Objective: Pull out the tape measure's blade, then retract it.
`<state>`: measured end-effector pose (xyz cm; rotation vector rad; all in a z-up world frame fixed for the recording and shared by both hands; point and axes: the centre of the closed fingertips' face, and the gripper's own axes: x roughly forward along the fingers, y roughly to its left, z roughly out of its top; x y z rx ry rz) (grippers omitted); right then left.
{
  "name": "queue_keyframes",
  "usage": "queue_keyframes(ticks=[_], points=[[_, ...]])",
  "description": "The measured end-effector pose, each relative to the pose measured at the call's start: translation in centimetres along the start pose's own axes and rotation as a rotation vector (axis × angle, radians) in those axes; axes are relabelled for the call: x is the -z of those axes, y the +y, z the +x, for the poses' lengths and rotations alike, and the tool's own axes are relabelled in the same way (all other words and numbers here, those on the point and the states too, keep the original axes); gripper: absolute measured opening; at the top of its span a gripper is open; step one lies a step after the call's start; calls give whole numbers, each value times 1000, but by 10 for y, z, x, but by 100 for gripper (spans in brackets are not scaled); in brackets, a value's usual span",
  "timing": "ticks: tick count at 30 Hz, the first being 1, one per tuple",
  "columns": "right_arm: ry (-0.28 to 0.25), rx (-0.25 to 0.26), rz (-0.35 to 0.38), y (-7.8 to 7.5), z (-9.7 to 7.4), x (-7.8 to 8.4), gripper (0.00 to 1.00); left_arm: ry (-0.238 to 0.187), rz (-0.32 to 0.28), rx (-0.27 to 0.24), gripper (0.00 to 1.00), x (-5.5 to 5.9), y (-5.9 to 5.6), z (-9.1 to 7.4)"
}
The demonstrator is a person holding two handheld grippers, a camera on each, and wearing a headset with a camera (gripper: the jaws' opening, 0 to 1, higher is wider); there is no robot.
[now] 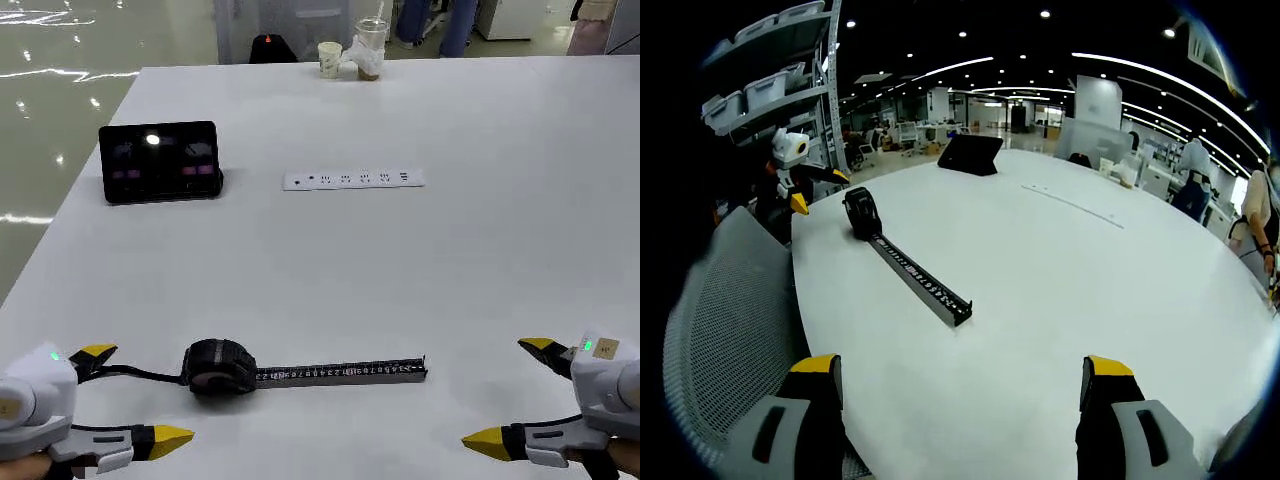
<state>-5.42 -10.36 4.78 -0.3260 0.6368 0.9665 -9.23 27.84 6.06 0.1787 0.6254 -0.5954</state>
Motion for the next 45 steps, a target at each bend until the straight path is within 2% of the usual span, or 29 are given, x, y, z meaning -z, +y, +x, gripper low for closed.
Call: queue_keyframes(ticks=[3,8,14,21,23,30,32,35,39,43,45], points=[[0,8,14,-1,0,1,99,6,-8,-4,99,4,0,-1],[-15,10,10,-2,-5,0,99,-12,-21,-7,99,4,-3,-5],[-26,13,44,-5,-10,3,99,-19,-14,-6,99,-1,-3,-7],[-22,17,37,-5,-12,6,99,-27,-8,8,99,-6,-6,-3],[-21,16,27,-5,-13,7,99,-16,-10,-3,99,-5,-5,0],[-11,19,14,-8,-16,11,99,-2,-31,5,99,-5,-17,7],[11,26,-23,-11,-16,14,99,24,-50,-11,99,-2,-17,9],[14,14,-21,-9,-16,12,99,9,-53,-24,99,-6,-22,12],[16,9,-20,-10,-15,10,99,-5,-67,-28,99,-12,-35,16],[13,4,-25,-12,-14,5,99,-11,-86,-38,99,-17,-38,19],[7,-2,-38,-12,-13,3,99,-33,-120,-57,99,-24,-37,20]])
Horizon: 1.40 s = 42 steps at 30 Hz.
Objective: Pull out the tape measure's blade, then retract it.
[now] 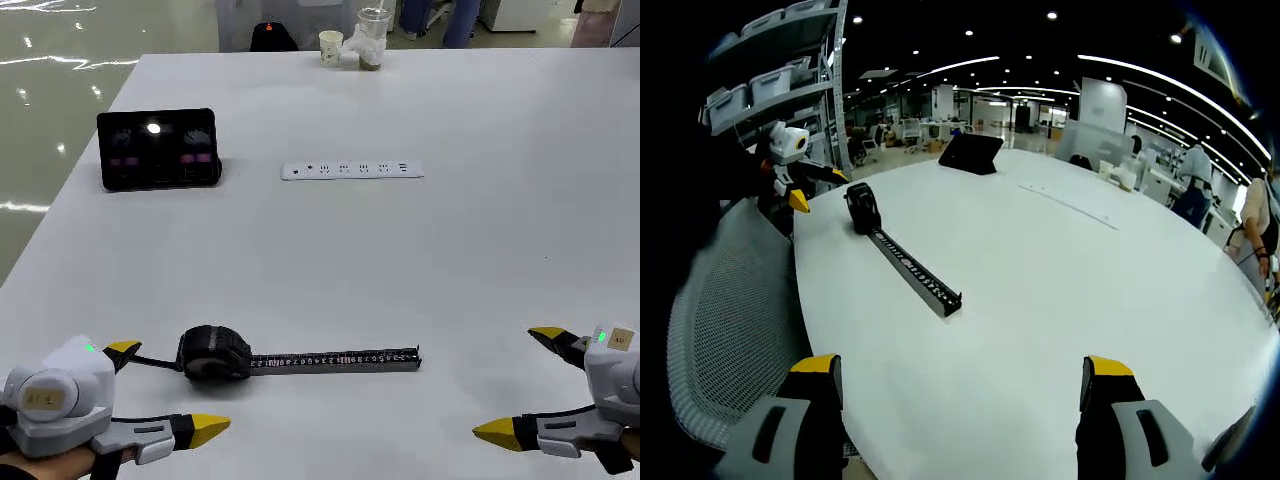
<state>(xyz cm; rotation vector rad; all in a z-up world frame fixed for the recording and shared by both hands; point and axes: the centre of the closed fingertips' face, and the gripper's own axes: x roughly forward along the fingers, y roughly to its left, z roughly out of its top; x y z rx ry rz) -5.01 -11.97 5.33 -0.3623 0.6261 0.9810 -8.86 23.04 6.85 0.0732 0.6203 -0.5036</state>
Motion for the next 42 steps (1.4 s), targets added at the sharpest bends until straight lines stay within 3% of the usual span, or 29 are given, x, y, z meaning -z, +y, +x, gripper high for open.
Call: queue_keyframes(ticks=[2,5,7,8,9,12,16,18,21,28,33,38,42], points=[[-18,3,-38,-1,1,-6,99,-26,-1,-13,99,-8,0,1],[1,-1,-43,-2,5,-9,99,-22,31,-54,99,-7,7,5],[13,-5,-67,-5,8,-10,99,3,16,-65,98,-6,10,8],[16,-3,-73,-6,9,-11,99,-1,3,-69,97,-9,10,7],[18,-7,-78,-6,11,-14,99,-37,-12,-60,96,-16,7,8],[16,-12,-86,-8,13,-22,99,-44,-27,-62,99,-20,6,12],[28,-30,-101,-10,17,-30,99,-34,-31,-73,99,-21,2,16],[50,-39,-119,-11,20,-33,99,-33,1,-144,99,-22,11,15],[65,-49,-139,-14,24,-40,99,-28,-53,-137,99,-18,9,19],[92,-77,-182,-20,32,-49,99,-34,-83,-146,99,-19,5,29],[105,-99,-189,-21,37,-56,99,-36,-117,-176,99,-18,8,36],[165,-147,-292,-17,45,-49,99,-41,-133,-216,99,-18,10,43],[203,-181,-290,-12,53,-47,99,-52,-152,-245,99,-16,11,49]])
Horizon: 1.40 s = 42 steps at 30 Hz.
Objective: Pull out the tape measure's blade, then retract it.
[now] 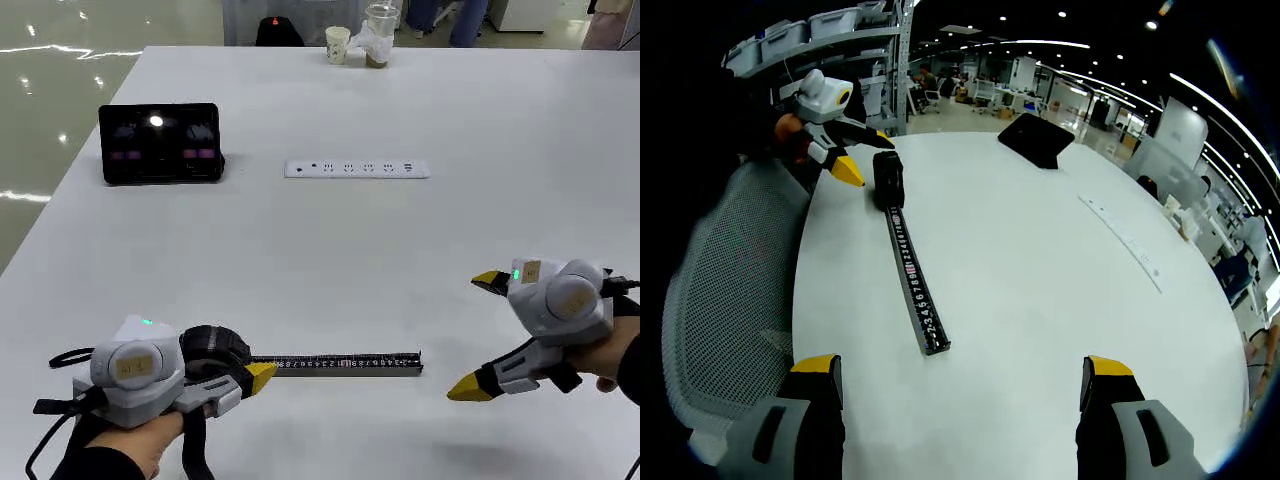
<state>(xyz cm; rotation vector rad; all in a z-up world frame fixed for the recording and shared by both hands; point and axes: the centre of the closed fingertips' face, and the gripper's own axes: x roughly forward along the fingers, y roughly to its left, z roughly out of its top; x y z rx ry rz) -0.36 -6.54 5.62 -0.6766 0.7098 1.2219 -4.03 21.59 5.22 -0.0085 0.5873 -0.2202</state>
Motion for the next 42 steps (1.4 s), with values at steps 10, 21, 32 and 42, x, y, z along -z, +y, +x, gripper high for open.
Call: queue_keyframes(ticks=[10,21,32,42], points=[[18,-66,-17,2,18,-12,99,-32,5,-30,99,4,-6,3],[69,-116,-105,6,42,-7,99,-100,-15,-52,99,-16,-2,10],[122,-172,-141,10,62,6,99,77,-21,-98,99,9,9,22],[137,-191,-149,10,69,12,90,65,-200,-130,99,5,7,23]])
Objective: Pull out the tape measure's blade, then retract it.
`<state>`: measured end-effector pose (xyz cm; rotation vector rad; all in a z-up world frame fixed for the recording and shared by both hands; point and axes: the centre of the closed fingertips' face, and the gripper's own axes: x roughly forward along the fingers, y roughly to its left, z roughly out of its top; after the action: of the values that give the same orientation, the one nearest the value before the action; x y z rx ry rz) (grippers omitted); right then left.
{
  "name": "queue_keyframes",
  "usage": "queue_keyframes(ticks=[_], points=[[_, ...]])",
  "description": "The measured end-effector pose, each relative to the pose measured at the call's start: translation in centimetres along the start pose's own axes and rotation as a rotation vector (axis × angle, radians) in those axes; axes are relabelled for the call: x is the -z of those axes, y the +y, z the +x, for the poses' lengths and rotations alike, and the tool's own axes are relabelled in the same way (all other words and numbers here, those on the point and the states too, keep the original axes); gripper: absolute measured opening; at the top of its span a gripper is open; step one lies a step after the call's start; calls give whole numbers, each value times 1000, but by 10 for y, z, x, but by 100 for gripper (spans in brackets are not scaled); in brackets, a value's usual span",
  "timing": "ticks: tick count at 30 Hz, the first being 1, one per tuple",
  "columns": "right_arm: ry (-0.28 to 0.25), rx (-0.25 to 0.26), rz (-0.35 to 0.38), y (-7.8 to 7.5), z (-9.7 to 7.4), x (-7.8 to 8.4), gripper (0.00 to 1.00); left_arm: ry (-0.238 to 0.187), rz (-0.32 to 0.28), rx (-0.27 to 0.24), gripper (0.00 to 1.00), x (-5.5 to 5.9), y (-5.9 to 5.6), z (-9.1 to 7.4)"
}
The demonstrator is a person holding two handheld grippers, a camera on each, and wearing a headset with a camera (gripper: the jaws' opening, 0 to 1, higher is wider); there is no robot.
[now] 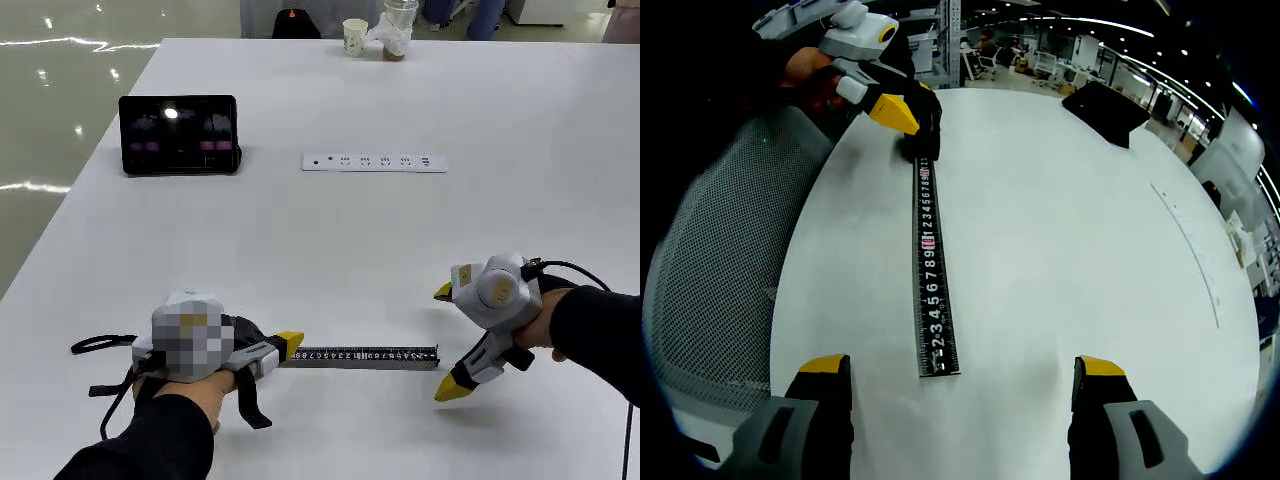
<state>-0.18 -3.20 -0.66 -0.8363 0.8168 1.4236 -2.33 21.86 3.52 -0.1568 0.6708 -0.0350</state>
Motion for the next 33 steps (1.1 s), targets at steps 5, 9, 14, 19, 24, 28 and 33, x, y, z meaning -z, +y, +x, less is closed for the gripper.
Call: queue_keyframes(ticks=[5,9,14,19,24,28,33], points=[[-5,-7,-2,-1,1,2,78,-35,44,-31,99,1,5,0],[0,-22,-24,2,1,1,67,-74,69,-61,99,0,9,1],[-4,-36,-37,5,2,-2,54,-141,85,-58,99,-4,7,2],[11,-39,-53,7,3,1,48,-153,92,-50,99,-5,5,4],[23,-46,-72,10,5,2,39,-143,95,-51,99,-2,5,5],[32,-60,-64,14,6,2,27,-146,96,-56,98,-1,6,5],[48,-54,-83,14,8,3,23,-146,95,-68,97,0,9,5]])
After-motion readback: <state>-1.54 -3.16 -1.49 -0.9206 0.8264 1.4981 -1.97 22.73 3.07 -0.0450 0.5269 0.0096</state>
